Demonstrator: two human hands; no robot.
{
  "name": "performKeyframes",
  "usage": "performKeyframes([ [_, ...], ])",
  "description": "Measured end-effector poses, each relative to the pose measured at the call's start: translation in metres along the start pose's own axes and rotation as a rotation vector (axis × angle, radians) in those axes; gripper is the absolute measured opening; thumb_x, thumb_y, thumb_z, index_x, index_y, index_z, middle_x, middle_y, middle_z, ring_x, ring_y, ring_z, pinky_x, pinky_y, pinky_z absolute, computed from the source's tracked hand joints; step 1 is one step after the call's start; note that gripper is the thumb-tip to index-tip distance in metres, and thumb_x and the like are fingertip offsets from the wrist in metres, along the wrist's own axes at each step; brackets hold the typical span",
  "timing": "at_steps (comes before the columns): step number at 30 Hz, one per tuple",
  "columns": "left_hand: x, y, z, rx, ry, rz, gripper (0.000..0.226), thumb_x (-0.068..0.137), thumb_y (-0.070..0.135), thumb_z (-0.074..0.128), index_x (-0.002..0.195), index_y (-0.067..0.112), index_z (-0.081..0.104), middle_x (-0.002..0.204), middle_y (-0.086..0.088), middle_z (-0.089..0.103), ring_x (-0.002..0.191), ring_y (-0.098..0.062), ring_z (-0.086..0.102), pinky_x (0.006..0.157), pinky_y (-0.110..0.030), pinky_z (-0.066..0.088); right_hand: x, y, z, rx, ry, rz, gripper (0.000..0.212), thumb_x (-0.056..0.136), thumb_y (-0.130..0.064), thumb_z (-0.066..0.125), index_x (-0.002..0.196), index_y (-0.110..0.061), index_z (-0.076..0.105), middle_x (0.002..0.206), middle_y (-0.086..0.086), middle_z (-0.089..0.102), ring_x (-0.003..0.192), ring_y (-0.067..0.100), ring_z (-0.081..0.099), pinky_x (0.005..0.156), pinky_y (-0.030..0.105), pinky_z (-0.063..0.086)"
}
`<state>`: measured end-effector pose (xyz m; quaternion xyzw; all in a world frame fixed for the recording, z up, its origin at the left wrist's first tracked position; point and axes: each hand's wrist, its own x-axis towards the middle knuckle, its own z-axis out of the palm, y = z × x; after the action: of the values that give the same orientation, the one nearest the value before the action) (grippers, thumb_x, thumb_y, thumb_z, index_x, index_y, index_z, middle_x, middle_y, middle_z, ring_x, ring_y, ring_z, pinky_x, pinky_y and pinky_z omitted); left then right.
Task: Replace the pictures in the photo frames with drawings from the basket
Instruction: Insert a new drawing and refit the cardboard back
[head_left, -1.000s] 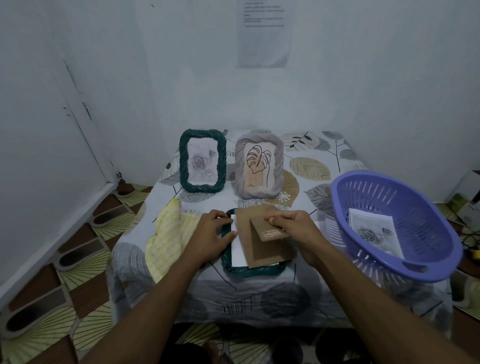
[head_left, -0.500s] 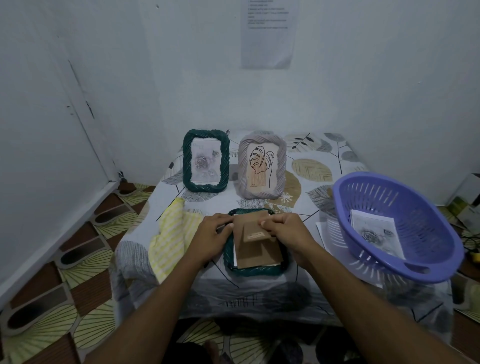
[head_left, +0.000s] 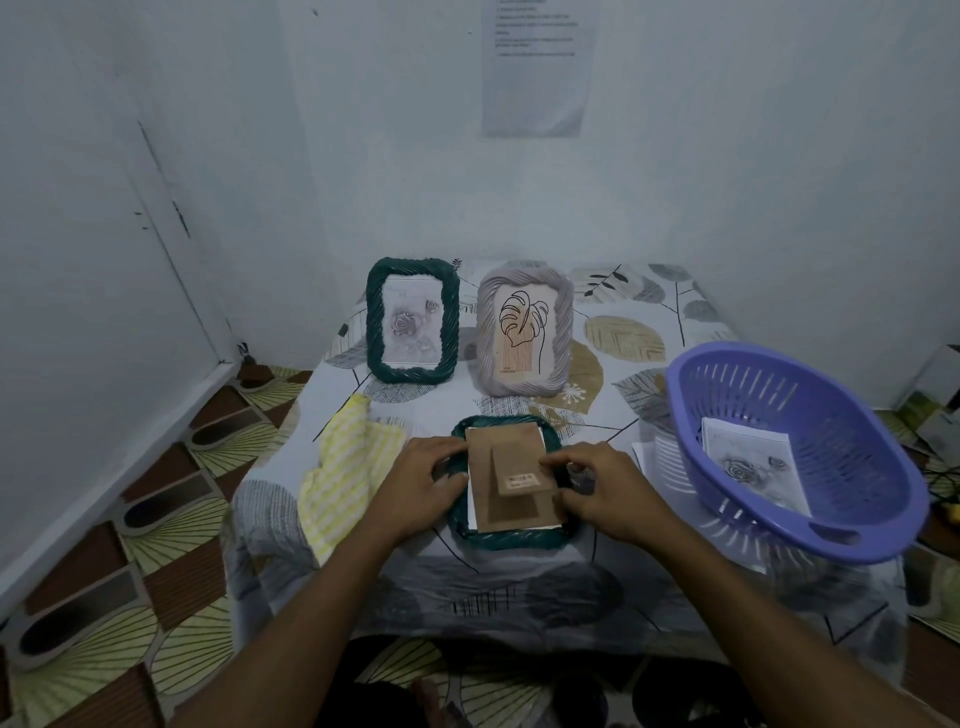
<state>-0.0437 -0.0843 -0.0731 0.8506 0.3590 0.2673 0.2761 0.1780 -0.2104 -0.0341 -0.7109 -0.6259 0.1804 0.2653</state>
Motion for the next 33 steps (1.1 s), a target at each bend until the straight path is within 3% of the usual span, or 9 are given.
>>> performKeyframes([
  [4,-0.003,-0.001,0.003,-0.014,-0.054,-0.028,0.058,0.074,0.026,0.049,0.130,0.015,0.060,0.135,-0.002,0.057,0.124,-0.016,0.045,0.106,-0.027,0.033,-0.002,0.003,0.004,0.015,0.030,0.001,0.039,0.081,-0.009,0.069,0.119,-0.019,0.068,0.121,-0.001,0.066,0.113,0.017,0.056,0.095,0.023,0.040],
  [9,-0.004,0.004,0.004,-0.027,-0.034,-0.022,0.058,0.075,0.022,0.046,0.130,0.011,0.058,0.140,-0.001,0.052,0.124,-0.020,0.045,0.103,-0.026,0.032,-0.002,0.002,0.009,0.132,0.074,0.034,0.033,0.084,-0.004,0.066,0.115,-0.015,0.071,0.114,-0.001,0.070,0.103,0.008,0.060,0.085,0.007,0.038],
  [13,-0.004,0.005,0.006,-0.015,-0.032,-0.017,0.056,0.077,0.023,0.046,0.129,0.011,0.059,0.140,-0.001,0.053,0.122,-0.021,0.046,0.099,-0.023,0.031,-0.002,0.004,0.012,0.131,0.097,0.035,0.029,0.084,-0.005,0.068,0.111,-0.014,0.073,0.109,0.000,0.071,0.098,0.008,0.062,0.086,0.012,0.040],
  [18,-0.005,0.000,0.009,0.065,-0.030,0.009,0.054,0.084,0.042,0.043,0.126,0.014,0.063,0.138,-0.001,0.055,0.124,-0.020,0.047,0.102,-0.026,0.032,0.000,0.008,0.014,0.011,0.080,-0.019,0.020,0.084,-0.010,0.068,0.101,-0.014,0.077,0.105,0.002,0.071,0.094,0.012,0.063,0.080,0.005,0.041],
  [22,0.004,-0.004,0.008,0.006,-0.008,-0.022,0.069,0.089,0.060,0.024,0.108,0.015,0.073,0.124,-0.001,0.060,0.114,-0.018,0.050,0.100,-0.036,0.039,0.005,0.005,0.013,0.024,0.117,-0.005,0.015,0.085,-0.012,0.066,0.092,-0.016,0.078,0.098,0.001,0.066,0.093,0.014,0.060,0.082,0.023,0.047],
  [25,0.018,0.000,0.007,-0.008,0.057,-0.033,0.065,0.090,0.060,0.028,0.098,0.013,0.072,0.116,-0.002,0.056,0.108,-0.018,0.049,0.098,-0.041,0.039,0.017,0.001,0.009,0.063,0.186,0.033,0.014,0.088,-0.013,0.063,0.092,-0.017,0.075,0.097,-0.001,0.060,0.091,0.013,0.056,0.072,0.014,0.038],
  [28,0.029,0.011,0.006,0.005,-0.002,-0.105,0.062,0.082,0.066,0.040,0.114,0.019,0.065,0.124,0.000,0.049,0.118,-0.018,0.041,0.105,-0.038,0.034,0.032,-0.002,0.003,0.095,0.205,0.064,0.014,0.088,-0.023,0.066,0.100,-0.019,0.072,0.103,-0.001,0.059,0.092,0.013,0.055,0.075,0.021,0.038],
  [33,0.028,0.011,0.008,0.197,-0.172,-0.070,0.101,0.054,0.084,0.055,0.137,0.029,0.046,0.145,0.006,0.031,0.133,-0.015,0.024,0.112,-0.040,0.028,0.048,0.008,0.007,-0.029,0.068,0.066,0.042,0.081,-0.034,0.074,0.119,-0.021,0.063,0.116,0.005,0.054,0.099,0.017,0.056,0.084,0.026,0.043],
])
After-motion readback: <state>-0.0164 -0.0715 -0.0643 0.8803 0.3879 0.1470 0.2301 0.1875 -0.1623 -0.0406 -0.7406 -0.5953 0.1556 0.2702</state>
